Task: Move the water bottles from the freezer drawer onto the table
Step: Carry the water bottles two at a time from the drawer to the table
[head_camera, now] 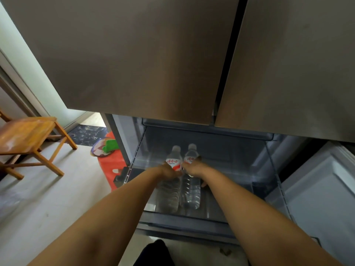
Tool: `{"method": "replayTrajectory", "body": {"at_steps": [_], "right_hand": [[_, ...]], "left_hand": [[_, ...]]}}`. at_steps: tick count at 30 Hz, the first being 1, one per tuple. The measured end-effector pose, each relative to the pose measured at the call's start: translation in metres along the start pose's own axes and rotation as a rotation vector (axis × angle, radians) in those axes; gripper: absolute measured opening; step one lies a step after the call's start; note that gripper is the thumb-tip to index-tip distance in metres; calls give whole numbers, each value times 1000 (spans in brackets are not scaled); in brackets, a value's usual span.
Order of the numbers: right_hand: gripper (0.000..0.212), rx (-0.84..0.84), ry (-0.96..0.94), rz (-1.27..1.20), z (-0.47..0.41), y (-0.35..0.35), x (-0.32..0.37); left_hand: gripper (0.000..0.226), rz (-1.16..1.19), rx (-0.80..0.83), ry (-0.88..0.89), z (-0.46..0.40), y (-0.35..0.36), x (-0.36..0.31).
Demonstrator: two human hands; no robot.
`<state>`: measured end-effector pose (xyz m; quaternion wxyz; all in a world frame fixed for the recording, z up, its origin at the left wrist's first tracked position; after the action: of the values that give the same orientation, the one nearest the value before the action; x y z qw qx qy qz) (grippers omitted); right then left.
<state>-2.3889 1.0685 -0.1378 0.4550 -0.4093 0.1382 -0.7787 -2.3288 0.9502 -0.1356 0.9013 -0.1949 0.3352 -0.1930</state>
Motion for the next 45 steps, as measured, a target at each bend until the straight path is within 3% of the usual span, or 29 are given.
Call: {"method": "replayTrajectory", "body": {"at_steps": [4, 5, 8, 10, 14, 16, 19, 25, 28, 34, 37, 41, 43, 45], "right_hand": [[107, -38, 2, -73, -24, 14, -6], [110, -60, 4, -87, -26, 14, -9], [100, -134, -1, -172, -30, 6, -18], [86, -115, -27, -269, -34, 0, -20], [53, 83, 35, -623, -16, -3, -33], [39, 173, 74, -734, 0, -5, -36], [43, 261, 58, -864, 22, -13, -32], [46, 296, 40, -1050, 76, -46, -34], [67, 223, 63, -1131, 92, -57, -47], [63, 250, -31, -1238, 137, -73, -61], [67, 213, -80, -1263, 155, -81, -70], [56, 98, -144, -1252, 182, -92, -85], [57, -26, -147, -1165, 191, -97, -98], [55, -270, -162, -1069, 206, -112, -119]], "left_hand": [[83, 84, 2, 95, -31, 6, 5], [78, 102, 4, 121, -32, 5, 2], [30, 216, -23, 148, -20, 0, -8], [26, 272, -34, 140, -16, -5, -8], [63, 456, -12, 122, -26, -12, -1], [66, 501, 38, 94, -27, -6, 0], [69, 572, 108, 64, 9, -1, -18], [33, 771, 254, 108, 87, 16, -62], [40, 827, 254, 89, 104, 23, -65], [51, 979, 422, 128, 146, 56, -71], [50, 967, 473, 134, 163, 67, -73], [56, 826, 491, 188, 178, 78, -78], [46, 718, 380, 284, 178, 73, -79], [38, 570, 240, 426, 177, 66, -86]]}}
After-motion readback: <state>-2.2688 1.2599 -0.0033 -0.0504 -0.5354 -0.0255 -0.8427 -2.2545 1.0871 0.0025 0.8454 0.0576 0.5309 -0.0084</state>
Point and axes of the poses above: each hand's wrist, its own z-axis away from the middle knuckle, its own y-axis out of the palm, x = y × z, the point moved 10 cm from there along -z, towards the middle knuckle, and after that the axes turned 1 degree about -x, right-handed, at the moved point
